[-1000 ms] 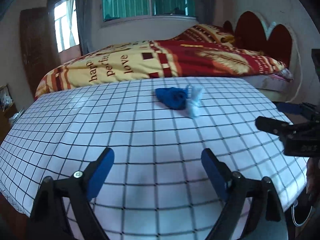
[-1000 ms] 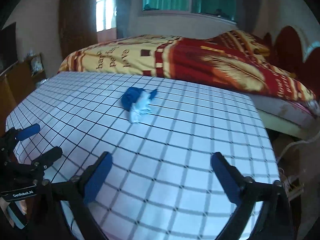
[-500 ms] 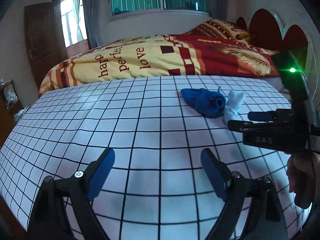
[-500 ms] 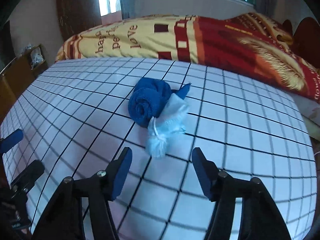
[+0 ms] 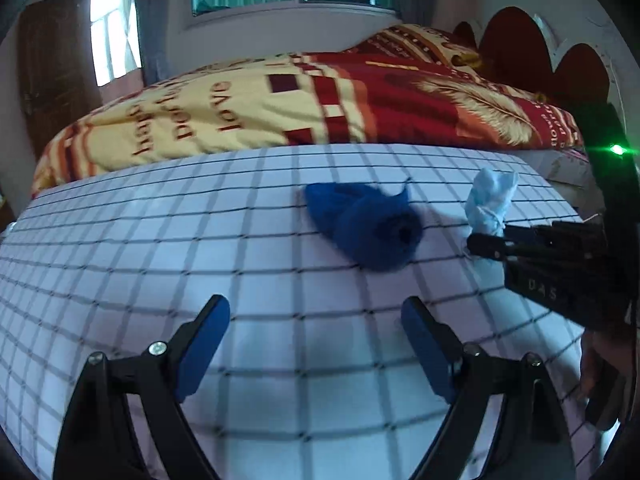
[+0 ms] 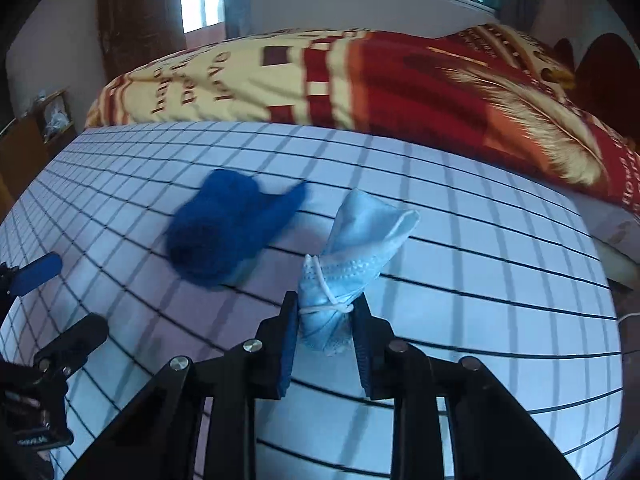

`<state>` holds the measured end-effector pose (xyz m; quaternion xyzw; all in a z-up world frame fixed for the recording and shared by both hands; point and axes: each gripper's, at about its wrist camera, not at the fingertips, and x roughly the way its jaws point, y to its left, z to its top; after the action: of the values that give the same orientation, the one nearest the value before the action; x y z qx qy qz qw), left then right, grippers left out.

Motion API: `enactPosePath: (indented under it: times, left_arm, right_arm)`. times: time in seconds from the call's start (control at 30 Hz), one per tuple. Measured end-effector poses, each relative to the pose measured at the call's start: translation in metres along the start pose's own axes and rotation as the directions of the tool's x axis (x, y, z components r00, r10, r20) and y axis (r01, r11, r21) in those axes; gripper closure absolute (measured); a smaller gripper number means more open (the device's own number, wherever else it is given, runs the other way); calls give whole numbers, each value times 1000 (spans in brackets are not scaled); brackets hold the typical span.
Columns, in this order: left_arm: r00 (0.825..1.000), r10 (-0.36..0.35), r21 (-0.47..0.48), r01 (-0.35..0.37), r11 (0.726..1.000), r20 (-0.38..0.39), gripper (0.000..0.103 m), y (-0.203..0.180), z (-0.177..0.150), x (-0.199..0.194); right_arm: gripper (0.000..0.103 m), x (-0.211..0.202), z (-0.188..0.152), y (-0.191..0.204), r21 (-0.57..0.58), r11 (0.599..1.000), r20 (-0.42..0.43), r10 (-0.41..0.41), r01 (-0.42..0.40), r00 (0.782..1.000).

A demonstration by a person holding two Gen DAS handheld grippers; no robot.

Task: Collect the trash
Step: 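Grasp the blue cloth with the left tool while the right tool grasps the white mask, then carry the blue cloth and white mask over the black bin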

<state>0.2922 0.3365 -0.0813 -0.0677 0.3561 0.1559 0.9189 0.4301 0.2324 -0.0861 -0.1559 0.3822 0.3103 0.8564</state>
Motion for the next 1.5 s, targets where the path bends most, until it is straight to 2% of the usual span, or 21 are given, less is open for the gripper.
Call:
enactPosePath:
  times: [0.1,0.23,0.47,0.6,0.77,0.87,0.93,1.0,1.17,1.5]
  left_arm:
    - [1000,-15,31,15,999,-14,15,-18,13,15]
    - [998,-27,67,30,997,-54,24,-35,27,37]
    - [991,-54,-2,54,999,-123,28,-28,41,66]
    - [989,-38,17,41,999,-140,30,-27,44,73]
    - [987,-59,24,63,998,-147,44,-23,48,77]
    - [984,-112,7,114,993,-138,59,-16,49,76]
    - [984,-131,-19,130,991,-117,63,-7,47,70]
    - [987,-128,-24,127,992,-92,64,-2,45,63]
    - [991,-99,-3,99,995,-87,66,6,34,49]
    - [997,-51,18,52,998,-52,66,20,11,5]
  right_arm:
    - [75,0,2,-17,13,1000,0,-7,7,1000]
    - [75,4,4,-30,4,1000,-7,-7,7,1000]
    - [75,15,12,-48,7,1000,-20,-4,4,1000]
    - [76,19,16,-47,6,1000,-26,0,0,1000]
    - [77,18,16,-35,-19,1000,-27,10,-10,1000]
    - [78,15,16,-31,-18,1000,-25,16,-17,1000]
    - [79,11,16,-30,-22,1000,-20,13,-14,1000]
    - [79,6,16,-30,-24,1000,-14,12,-12,1000]
    - [80,-7,15,-30,-14,1000,-2,22,-22,1000]
    - [80,-43,1,0,-44,998,35,56,-55,998]
